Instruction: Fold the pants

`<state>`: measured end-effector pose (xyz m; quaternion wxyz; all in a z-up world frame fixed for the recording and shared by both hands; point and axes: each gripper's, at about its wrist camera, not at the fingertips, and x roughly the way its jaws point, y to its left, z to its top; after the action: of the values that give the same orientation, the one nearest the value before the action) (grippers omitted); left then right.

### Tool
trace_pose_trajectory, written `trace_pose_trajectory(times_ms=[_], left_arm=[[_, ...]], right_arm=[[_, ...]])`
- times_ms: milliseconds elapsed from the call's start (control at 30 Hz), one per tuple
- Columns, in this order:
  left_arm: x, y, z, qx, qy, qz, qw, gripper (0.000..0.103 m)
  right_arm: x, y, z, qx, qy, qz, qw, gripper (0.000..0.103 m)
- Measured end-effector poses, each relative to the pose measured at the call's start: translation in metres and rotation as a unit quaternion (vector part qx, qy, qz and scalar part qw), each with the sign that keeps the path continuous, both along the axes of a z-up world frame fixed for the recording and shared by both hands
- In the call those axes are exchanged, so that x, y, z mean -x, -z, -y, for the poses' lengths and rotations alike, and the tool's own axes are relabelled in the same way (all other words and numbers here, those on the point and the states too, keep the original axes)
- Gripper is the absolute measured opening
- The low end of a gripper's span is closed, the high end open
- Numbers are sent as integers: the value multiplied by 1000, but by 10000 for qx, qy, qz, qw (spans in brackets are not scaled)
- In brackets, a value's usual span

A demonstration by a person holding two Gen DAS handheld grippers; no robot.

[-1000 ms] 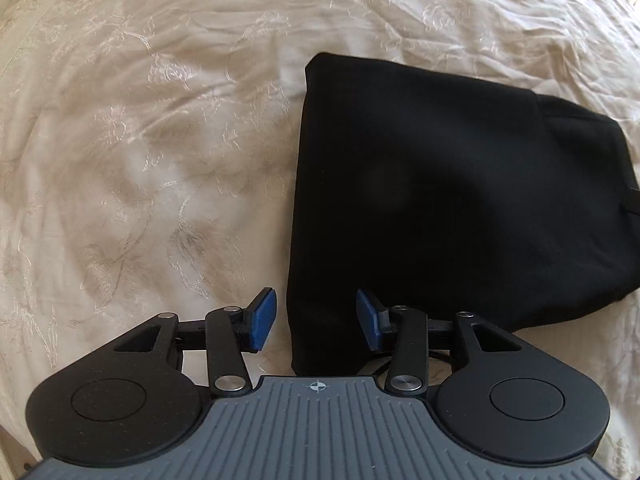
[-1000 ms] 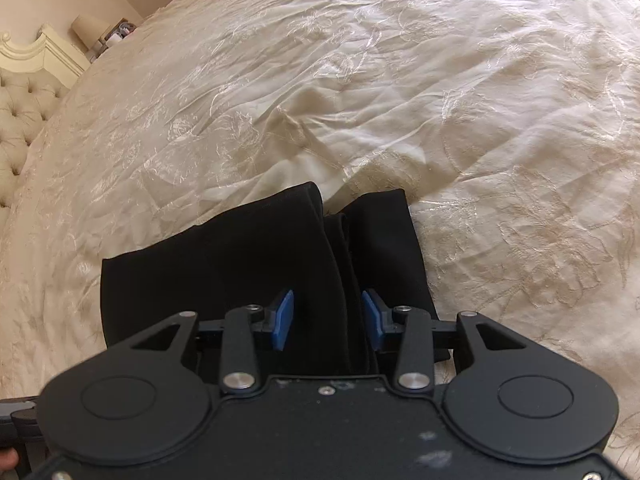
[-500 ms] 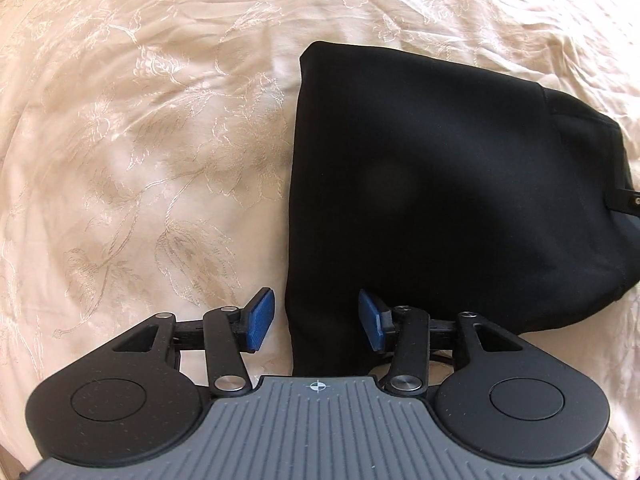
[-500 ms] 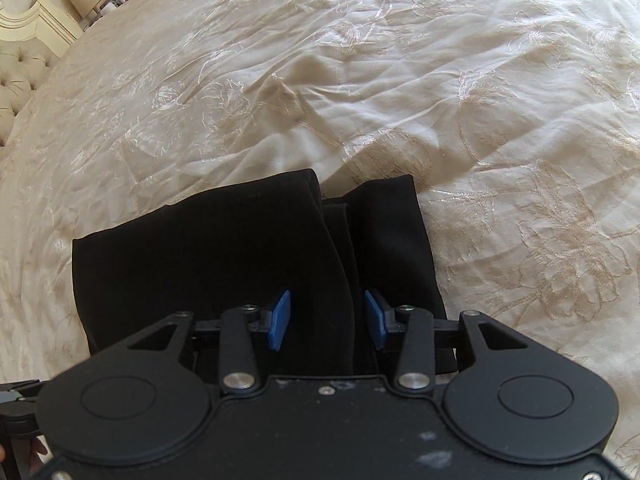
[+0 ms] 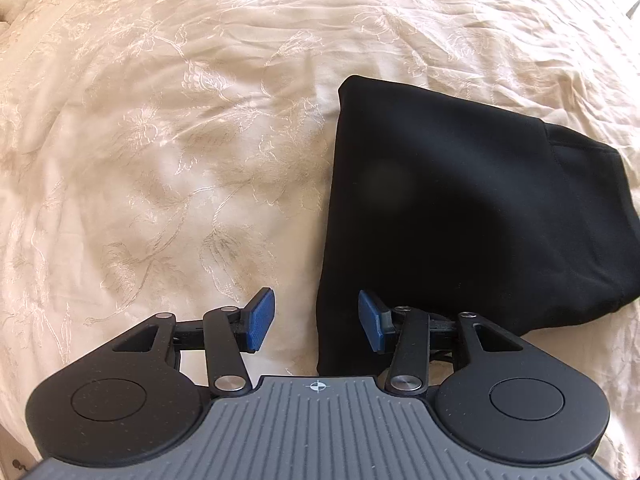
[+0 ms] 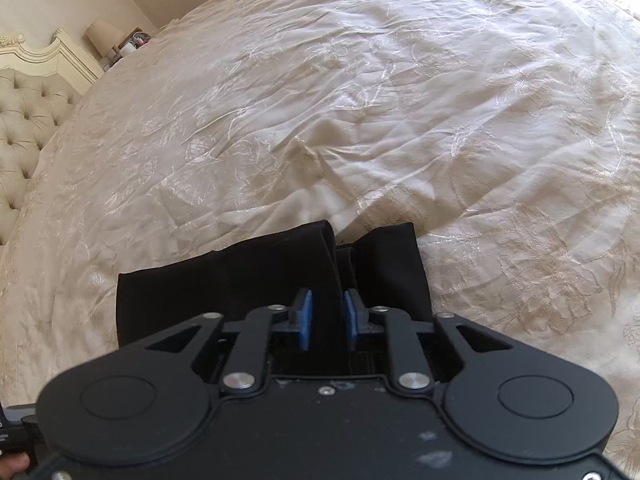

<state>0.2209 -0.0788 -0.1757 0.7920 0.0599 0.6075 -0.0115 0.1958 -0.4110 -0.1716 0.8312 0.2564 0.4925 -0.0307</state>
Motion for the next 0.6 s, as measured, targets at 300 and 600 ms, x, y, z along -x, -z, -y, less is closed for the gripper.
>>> trace_pose_trajectory(times_ms=[300, 600], left_arm=[[6, -17, 4, -5, -111, 65, 9999, 45], [0, -21, -4, -129, -180, 162, 9996, 45]], right_arm=[[-31, 36, -5, 166, -448, -280, 9985, 46], [-31, 18, -20, 79, -725, 116, 9973, 10]])
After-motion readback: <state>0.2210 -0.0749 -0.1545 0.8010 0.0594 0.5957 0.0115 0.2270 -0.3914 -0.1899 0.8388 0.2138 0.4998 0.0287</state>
